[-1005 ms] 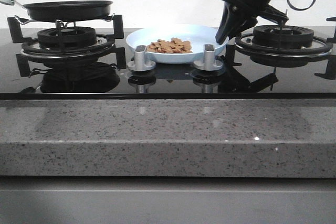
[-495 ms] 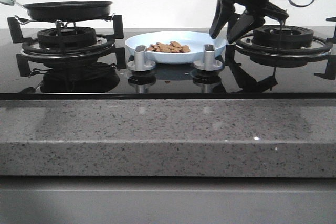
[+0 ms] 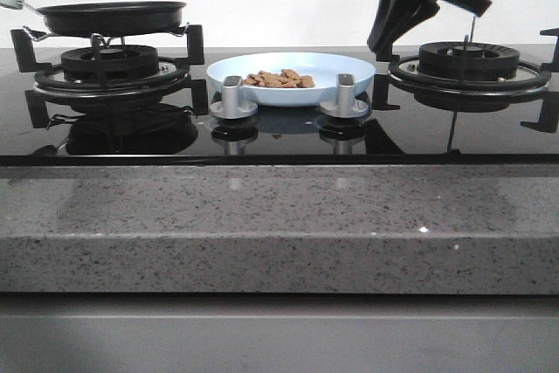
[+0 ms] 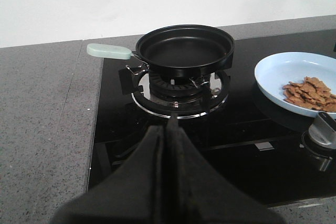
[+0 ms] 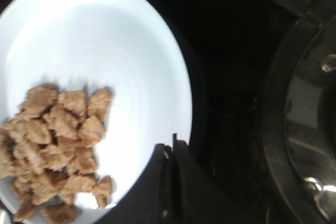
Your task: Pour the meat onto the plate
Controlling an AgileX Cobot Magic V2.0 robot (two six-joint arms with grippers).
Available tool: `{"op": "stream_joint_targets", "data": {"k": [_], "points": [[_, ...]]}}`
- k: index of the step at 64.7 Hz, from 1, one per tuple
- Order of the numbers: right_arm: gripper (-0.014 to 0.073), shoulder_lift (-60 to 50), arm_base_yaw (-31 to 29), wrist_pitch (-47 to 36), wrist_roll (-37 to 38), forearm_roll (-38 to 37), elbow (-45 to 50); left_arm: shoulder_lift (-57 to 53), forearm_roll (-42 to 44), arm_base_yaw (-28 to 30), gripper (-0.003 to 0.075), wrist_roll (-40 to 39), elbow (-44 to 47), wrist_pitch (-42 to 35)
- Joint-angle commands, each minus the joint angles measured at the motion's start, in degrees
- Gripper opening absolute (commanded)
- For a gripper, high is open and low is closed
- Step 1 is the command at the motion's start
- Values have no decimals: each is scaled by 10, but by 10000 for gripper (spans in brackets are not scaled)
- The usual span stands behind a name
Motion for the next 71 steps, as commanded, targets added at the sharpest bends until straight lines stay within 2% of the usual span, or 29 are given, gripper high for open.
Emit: {"op": "stream_joint_targets", "data": {"k": [1, 10, 24, 41, 56, 71], "points": [[-62, -79, -4, -31, -3, 5, 3, 1, -6, -4, -20, -5, -15, -45], [-62, -168, -1, -85, -17, -18, 103, 1, -6, -4, -20, -5, -15, -45], [-62, -384, 4, -249, -80, -18, 379, 1, -6, -4, -20, -5, -15, -45], [-62, -625, 4, -359, -100, -21, 608, 1, -6, -4, -20, -5, -15, -44], [-62, -831, 4, -451, -100, -30, 772, 1, -6, -4, -20, -5, -15, -39], [-62, -888, 4, -450, -100, -30, 811, 1, -6, -4, -20, -5, -15, -39]]}}
